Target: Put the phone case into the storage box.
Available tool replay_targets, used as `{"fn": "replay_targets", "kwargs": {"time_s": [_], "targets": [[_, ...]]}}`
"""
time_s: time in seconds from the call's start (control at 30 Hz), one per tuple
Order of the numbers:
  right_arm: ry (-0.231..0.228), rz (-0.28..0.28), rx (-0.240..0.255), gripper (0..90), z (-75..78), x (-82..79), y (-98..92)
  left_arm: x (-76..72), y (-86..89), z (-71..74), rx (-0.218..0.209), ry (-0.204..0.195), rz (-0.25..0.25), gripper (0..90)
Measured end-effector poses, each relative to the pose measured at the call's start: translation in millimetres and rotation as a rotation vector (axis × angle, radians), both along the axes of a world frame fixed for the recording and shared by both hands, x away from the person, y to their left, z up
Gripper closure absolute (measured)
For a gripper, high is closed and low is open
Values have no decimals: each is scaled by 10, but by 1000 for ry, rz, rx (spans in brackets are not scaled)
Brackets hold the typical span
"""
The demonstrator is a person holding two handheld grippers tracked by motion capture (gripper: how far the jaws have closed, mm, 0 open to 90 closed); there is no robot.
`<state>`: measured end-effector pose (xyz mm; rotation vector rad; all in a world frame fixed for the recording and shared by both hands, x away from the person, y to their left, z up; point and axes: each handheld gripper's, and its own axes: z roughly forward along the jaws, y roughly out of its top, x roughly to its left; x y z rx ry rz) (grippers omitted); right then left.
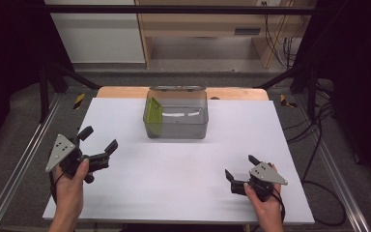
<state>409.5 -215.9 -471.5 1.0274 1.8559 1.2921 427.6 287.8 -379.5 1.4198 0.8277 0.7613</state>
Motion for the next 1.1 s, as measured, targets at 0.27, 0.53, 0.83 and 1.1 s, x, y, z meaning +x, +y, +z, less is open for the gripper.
{"fn": "replay_targets", "kwargs": {"time_s": [0.27,0.53,0.83,1.1], "targets": [[-11,-1,5,44,4,8,-40,-60,65,-70,0,5,11,6],[-13,-1,25,49,14,7,-98,-113,123,-171,21,9,17,6],[-19,-9,33,52,25,3,-134,-146,169,-274,32,17,21,6],[-26,-12,39,51,32,6,-190,-156,161,-350,37,26,20,7]]}}
